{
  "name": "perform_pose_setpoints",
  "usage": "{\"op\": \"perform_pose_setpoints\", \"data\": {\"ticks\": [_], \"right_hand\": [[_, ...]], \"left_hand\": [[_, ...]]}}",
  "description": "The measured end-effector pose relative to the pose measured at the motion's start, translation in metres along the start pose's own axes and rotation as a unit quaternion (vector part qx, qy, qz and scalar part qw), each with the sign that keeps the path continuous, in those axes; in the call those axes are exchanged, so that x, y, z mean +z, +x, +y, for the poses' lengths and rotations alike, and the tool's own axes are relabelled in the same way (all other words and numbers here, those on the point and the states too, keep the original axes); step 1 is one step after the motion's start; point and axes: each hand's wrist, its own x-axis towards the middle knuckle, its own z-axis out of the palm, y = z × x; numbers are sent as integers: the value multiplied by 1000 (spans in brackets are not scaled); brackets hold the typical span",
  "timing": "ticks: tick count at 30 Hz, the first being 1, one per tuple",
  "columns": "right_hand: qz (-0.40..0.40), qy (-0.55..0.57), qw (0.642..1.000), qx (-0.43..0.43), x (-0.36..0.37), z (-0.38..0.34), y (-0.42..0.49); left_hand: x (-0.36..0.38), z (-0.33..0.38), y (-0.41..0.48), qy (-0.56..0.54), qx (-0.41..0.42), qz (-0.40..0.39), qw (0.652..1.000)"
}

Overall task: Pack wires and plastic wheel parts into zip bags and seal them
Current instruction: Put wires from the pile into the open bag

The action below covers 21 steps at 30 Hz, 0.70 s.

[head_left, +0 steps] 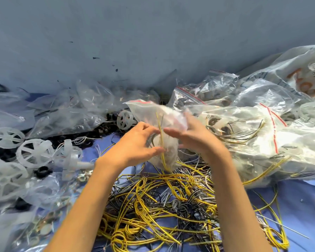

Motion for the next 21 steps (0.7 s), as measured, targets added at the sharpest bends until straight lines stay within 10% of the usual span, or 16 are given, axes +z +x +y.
{"op": "perform_pose_setpoints", "data": {"ticks": [5,9,16,21], "right_hand": [[-11,328,944,-16,25,-3,-1],[41,418,907,23,20,-15,3],[115,-100,985,84,0,10,5],[193,-218,949,-118,-1,3,8]], "left_hand": [[-2,1,4,62,21,14,998],[-4,3,7,106,32,192,975],[19,-20,7,110,-144,-93,979],[18,-14,8,136,-102,-25,985]]}}
